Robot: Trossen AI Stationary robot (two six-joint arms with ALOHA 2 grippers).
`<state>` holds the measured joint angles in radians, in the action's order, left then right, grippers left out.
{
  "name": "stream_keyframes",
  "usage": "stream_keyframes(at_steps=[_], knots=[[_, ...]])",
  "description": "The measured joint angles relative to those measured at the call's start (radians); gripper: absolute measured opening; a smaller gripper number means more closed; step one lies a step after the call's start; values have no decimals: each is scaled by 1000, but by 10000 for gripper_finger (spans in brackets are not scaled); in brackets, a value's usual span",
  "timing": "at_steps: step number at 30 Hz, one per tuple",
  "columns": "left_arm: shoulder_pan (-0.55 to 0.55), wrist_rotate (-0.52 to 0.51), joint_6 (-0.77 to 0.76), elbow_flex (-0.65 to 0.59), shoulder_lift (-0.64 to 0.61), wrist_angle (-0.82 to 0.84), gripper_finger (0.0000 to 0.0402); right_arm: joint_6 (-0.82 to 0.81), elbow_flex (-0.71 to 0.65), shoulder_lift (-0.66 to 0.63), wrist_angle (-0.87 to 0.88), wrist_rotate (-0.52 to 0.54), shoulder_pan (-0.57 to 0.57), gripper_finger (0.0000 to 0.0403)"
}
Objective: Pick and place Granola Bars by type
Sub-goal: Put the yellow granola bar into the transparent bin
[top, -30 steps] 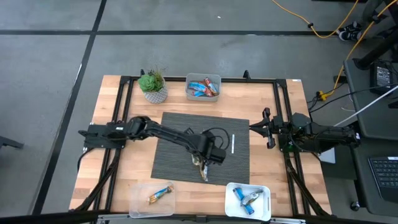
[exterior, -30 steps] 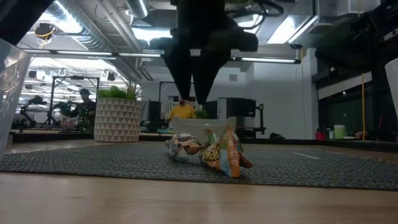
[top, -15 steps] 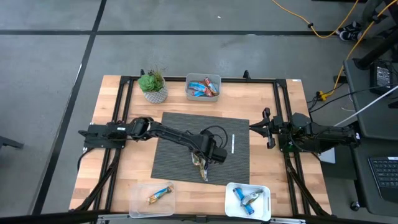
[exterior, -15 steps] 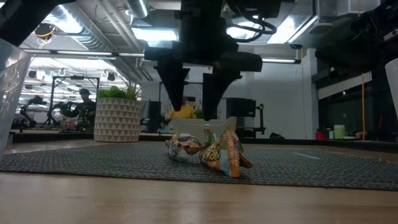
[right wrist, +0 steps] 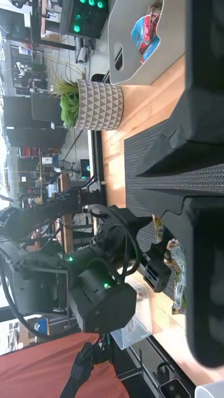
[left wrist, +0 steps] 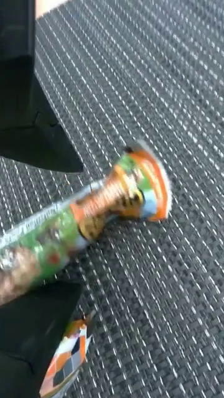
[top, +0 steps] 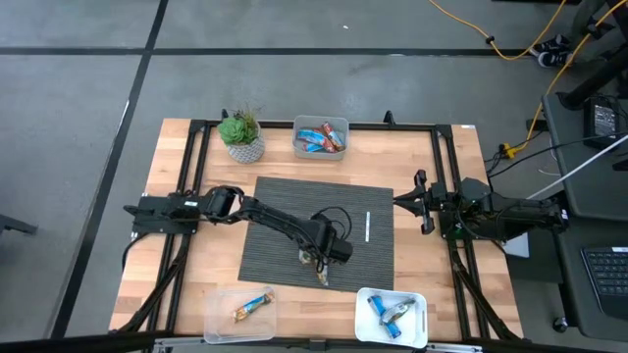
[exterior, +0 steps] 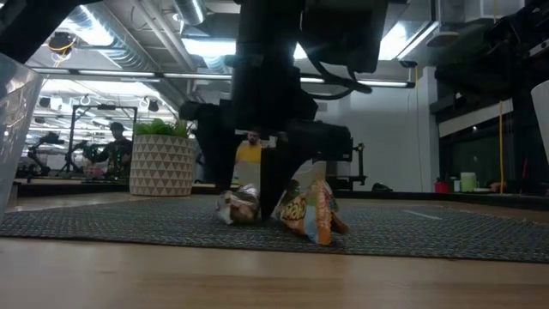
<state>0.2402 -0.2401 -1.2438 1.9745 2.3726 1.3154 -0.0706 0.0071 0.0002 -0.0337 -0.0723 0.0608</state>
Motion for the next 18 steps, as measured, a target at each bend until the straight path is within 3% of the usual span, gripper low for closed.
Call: stream_keyframes(at_steps=[6,18], knots=[[-2,19,8,-20,-4,-50,237,0,0,0,0,0,0,46],[-2,33,25,-21,-5,-57,56,0,0,0,0,0,0,46]])
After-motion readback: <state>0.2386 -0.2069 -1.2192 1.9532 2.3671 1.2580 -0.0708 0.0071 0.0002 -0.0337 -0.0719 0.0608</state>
